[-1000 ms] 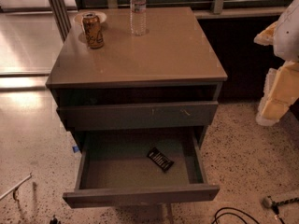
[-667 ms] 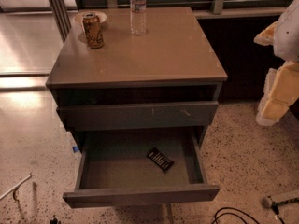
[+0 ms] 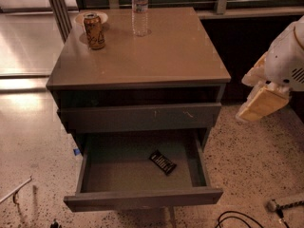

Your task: Pick rxbar chocolate from middle drawer and place on counter

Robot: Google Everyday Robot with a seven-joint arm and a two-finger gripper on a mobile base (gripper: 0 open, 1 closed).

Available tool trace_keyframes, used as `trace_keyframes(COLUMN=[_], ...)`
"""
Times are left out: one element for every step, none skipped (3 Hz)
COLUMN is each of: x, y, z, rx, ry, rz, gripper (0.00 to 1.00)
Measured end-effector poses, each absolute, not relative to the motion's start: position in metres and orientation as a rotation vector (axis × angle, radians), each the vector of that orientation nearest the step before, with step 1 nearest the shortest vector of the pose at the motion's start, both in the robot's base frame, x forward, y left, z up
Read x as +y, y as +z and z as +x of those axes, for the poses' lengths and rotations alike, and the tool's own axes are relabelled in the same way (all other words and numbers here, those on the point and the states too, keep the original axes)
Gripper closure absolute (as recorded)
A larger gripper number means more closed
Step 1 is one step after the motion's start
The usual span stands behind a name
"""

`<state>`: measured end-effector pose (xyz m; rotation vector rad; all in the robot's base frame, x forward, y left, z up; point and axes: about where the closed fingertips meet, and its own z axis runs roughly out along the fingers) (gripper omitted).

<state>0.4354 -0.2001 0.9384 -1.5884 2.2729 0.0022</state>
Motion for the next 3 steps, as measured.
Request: trace_keyframes(x=[-0.172, -0.154, -0.154], y=[0.845, 0.776, 0.775], z=[0.433, 0.434, 0.437], rx=[2.349, 2.382, 2.372], ry=[0.146, 0.256, 0.242], rz=[-1.439, -1.369, -1.361], gripper=[0.73, 0.97, 1.0])
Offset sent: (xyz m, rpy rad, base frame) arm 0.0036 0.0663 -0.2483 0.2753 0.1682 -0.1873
